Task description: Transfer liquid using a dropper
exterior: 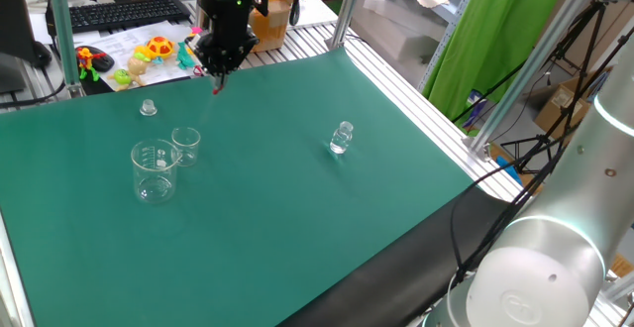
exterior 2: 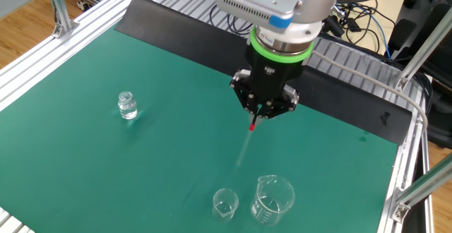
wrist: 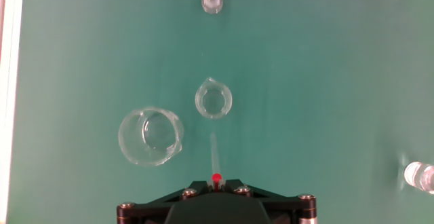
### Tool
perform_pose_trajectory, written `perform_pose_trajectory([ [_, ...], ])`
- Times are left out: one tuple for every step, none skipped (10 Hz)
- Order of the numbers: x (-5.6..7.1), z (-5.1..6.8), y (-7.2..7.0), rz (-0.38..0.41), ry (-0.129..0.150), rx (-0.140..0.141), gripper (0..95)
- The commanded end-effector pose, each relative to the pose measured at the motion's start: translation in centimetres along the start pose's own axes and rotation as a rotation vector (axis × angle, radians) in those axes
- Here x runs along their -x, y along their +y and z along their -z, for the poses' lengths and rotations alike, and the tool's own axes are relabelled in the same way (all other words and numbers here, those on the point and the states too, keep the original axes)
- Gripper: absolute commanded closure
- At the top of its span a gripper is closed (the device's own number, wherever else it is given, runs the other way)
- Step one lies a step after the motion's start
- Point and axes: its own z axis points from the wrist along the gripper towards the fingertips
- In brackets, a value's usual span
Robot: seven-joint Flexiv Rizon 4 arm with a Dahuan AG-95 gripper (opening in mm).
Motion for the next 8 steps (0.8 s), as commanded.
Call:
perform_pose_trajectory([
  [0.6, -0.6, 0.2, -0.008, 0.003, 0.0, 95.0],
  [0.8, -1.0, 0.3, -0.013, 0.002, 0.0, 95.0],
  [0.9, -1.4, 0.4, -0.016, 0.002, 0.001, 95.0],
  [1.2, -1.9, 0.6, -0.022, 0.0, 0.004, 95.0],
  [1.4, -2.4, 0.7, -0.029, 0.0, 0.005, 95.0],
  [1.6, -2.9, 0.9, -0.037, 0.0, 0.006, 95.0],
  [1.8, -3.4, 1.1, -0.041, -0.001, 0.005, 95.0],
  [1.9, -3.8, 1.2, -0.044, -0.002, 0.004, 95.0],
])
